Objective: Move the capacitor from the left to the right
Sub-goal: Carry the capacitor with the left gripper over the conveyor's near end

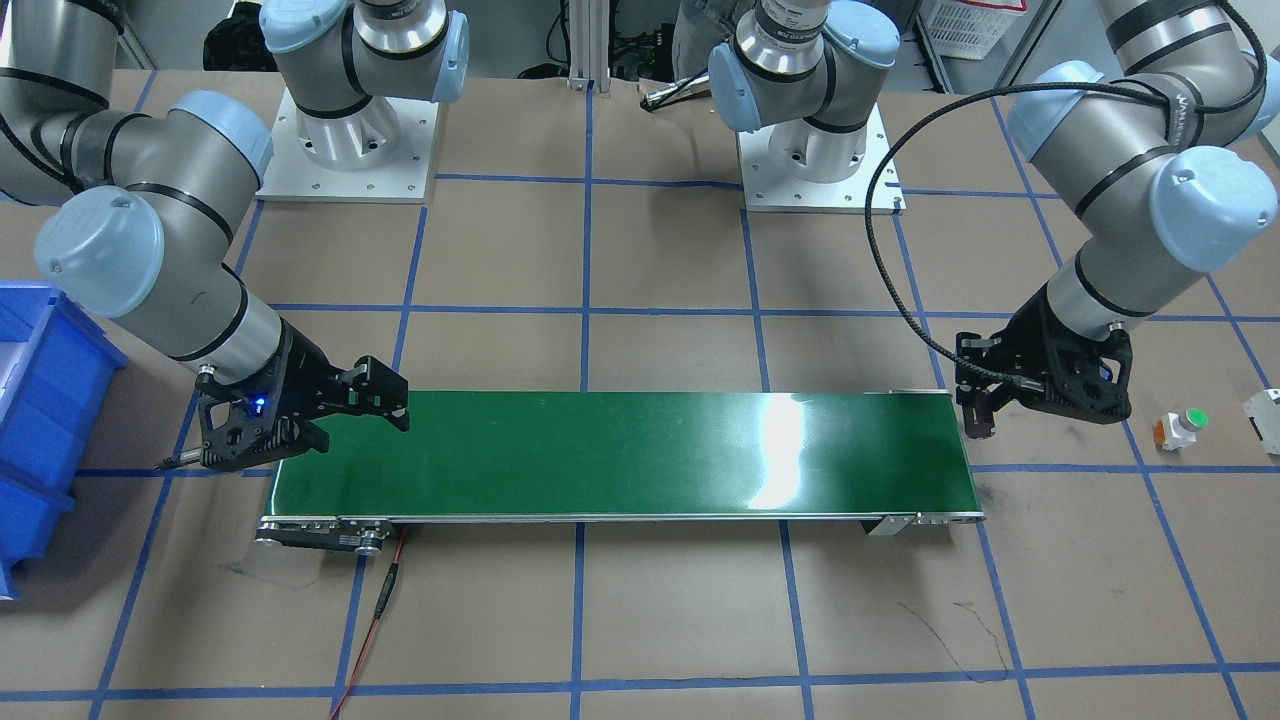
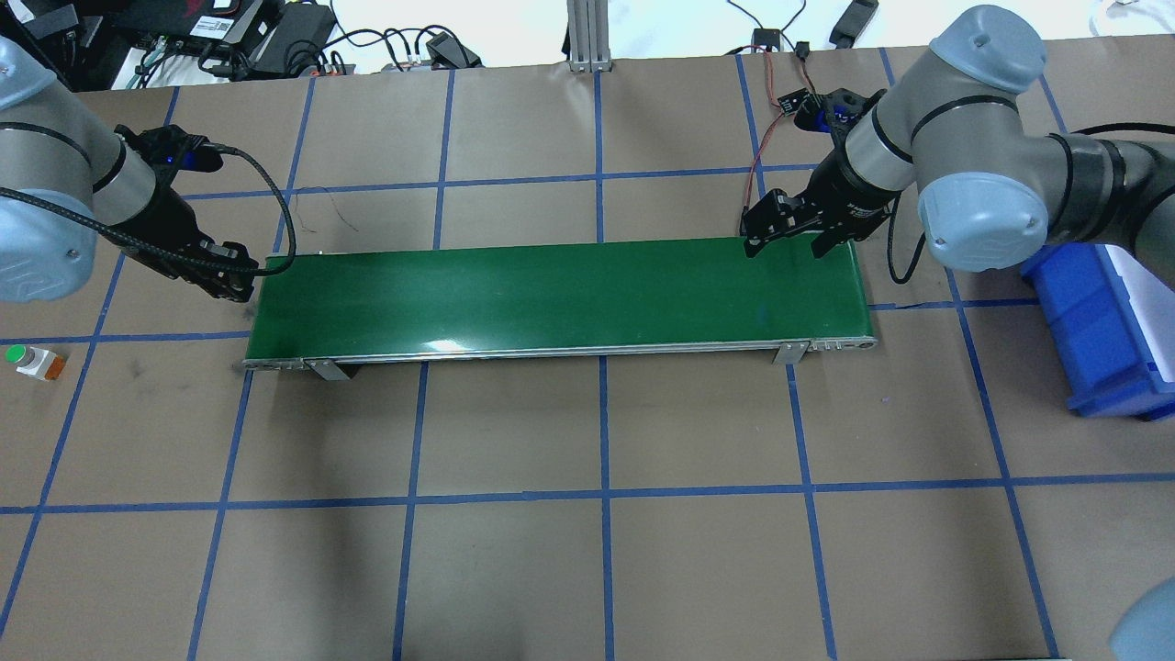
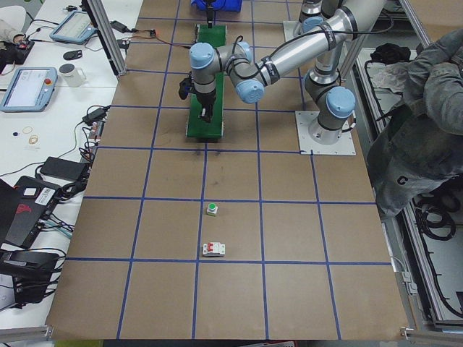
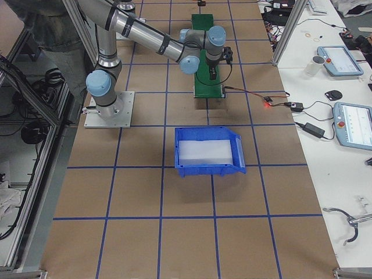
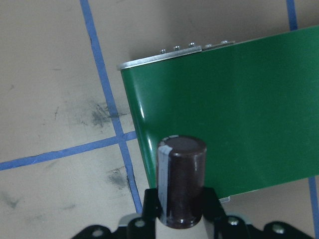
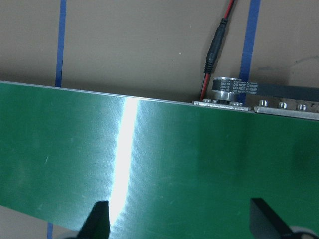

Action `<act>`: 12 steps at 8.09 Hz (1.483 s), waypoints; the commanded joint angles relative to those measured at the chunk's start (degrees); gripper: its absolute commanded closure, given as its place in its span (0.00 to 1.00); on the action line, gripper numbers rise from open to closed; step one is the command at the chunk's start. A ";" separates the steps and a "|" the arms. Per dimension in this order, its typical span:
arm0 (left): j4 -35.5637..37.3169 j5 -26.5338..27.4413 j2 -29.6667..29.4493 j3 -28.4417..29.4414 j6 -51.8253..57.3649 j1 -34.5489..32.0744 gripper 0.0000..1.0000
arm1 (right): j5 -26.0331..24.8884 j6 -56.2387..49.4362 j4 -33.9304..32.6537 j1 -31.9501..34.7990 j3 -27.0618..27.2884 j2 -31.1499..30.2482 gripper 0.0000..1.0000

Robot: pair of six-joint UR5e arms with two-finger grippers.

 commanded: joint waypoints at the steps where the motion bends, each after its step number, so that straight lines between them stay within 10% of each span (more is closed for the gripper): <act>1: 3.23 2.17 -3.24 -0.03 -1.52 -2.17 0.78 | -0.07 -0.09 0.00 0.00 0.03 0.00 0.00; 7: 7.75 -3.90 -6.34 -0.12 -17.18 -2.17 0.83 | -0.07 -0.09 0.00 0.00 0.03 0.00 0.00; 9: 7.22 -3.37 -6.25 -0.21 -16.83 -2.17 0.62 | -0.07 -0.09 0.00 0.00 0.03 0.00 0.00; 12: 7.04 -1.09 -6.25 -2.84 -16.74 -2.52 0.63 | -0.07 -0.09 0.00 0.00 -0.06 0.00 0.00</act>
